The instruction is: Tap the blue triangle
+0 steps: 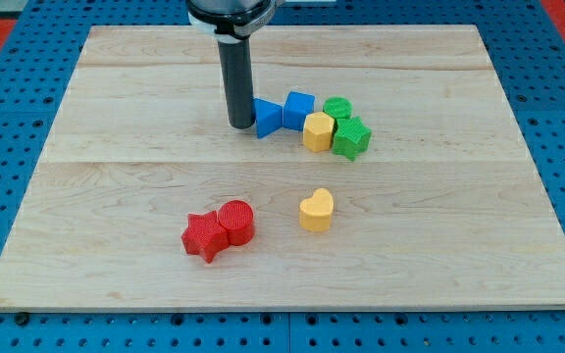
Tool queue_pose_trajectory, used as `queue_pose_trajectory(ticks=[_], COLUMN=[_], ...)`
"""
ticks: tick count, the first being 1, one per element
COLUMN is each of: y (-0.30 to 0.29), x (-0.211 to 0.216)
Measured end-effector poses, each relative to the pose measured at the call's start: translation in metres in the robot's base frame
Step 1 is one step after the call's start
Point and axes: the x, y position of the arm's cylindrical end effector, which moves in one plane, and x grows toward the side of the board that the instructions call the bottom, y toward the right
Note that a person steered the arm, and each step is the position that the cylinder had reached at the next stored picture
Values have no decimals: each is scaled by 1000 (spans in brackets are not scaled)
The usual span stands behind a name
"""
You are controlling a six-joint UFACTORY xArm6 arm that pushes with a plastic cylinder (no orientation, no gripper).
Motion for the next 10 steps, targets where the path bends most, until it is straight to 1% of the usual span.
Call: queue_pose_trajectory(ticks=[1,3,5,7,9,10], y=[-3,-6,-3,-2,0,12], x=[-4,-28,-30,-60,-49,-44])
